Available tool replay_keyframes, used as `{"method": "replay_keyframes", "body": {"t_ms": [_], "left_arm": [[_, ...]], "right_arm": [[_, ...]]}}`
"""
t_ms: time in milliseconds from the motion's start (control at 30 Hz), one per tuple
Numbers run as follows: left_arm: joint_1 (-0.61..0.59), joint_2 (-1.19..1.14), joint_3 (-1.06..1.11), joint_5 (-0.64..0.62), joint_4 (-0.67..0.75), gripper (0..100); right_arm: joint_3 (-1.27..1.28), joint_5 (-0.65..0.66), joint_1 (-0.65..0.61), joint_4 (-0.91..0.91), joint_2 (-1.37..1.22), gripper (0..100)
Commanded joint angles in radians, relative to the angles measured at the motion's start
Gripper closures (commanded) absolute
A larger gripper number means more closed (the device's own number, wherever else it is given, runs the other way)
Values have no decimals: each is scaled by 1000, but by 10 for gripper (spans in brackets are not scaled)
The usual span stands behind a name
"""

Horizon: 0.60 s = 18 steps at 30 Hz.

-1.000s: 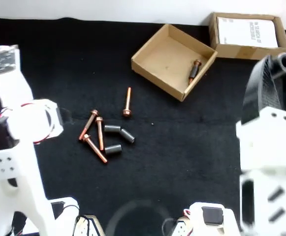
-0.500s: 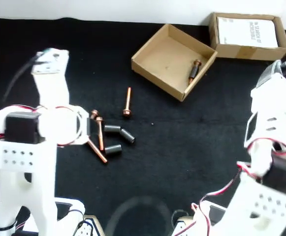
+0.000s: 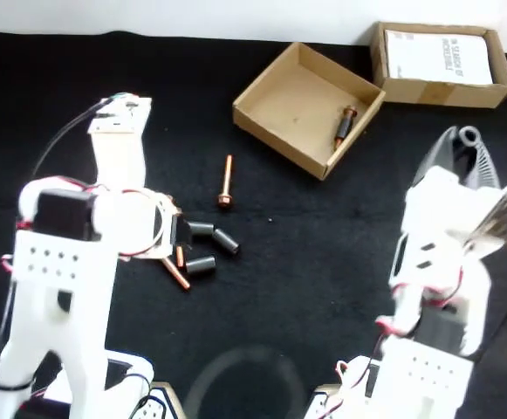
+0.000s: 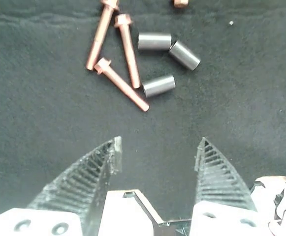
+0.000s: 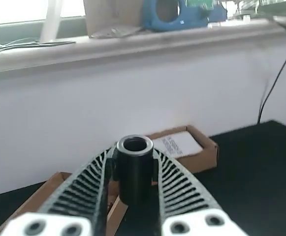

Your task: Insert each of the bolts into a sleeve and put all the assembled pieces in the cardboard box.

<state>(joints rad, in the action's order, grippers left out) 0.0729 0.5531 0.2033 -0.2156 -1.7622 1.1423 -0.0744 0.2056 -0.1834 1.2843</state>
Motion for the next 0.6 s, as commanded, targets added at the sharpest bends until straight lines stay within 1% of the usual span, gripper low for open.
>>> {"method": "replay_keyframes", "body": {"t_ms": [0,100,267,567], "left_arm": [[-7,-56,-10,-6,3,751],[-35,-105,-8,-6,66,751],[-81,-186,-10,20,175,751],[-119,-308,-10,361,219,751]], "right_arm": [[163,118,-25,153,179,992],[234,147,-22,156,257,992],[274,166,-18,156,306,992],[266,166,-16,154,311,992]]}}
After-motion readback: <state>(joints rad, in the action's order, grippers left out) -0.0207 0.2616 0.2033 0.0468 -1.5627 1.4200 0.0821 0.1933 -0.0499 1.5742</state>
